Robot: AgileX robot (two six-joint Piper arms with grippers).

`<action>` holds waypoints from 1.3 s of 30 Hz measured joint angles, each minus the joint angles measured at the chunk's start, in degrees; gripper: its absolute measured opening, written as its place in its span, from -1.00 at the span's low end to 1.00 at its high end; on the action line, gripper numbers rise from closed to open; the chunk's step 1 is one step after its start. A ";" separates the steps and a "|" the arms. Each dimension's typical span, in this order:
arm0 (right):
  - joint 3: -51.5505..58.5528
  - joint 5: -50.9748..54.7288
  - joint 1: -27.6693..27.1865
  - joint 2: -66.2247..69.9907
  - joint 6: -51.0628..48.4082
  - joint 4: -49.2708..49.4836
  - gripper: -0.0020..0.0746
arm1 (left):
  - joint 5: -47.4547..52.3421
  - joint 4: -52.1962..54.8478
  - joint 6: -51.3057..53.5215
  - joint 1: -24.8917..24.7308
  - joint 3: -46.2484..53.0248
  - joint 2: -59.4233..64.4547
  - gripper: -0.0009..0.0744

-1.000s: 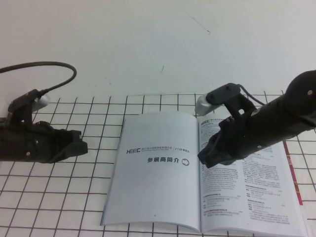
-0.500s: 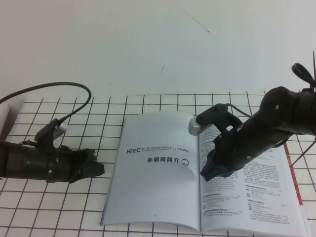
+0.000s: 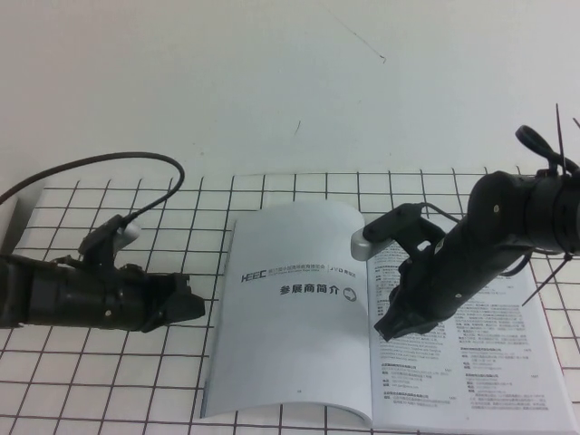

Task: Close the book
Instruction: 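Close the open booklet and leave it lying on the table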

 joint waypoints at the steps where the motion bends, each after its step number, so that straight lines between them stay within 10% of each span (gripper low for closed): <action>1: 0.00 0.11 0.00 0.10 0.09 0.00 -0.95 | -0.42 -0.27 0.55 -0.95 0.00 0.00 -0.99; 14: -0.13 0.22 0.00 0.39 0.39 -0.32 -0.95 | -11.23 -3.07 1.63 -10.17 -0.26 0.00 -0.99; 39: -3.72 5.58 -0.10 -19.45 5.54 -8.94 -0.95 | 1.63 0.08 -8.37 -21.08 -20.66 -1.36 -0.99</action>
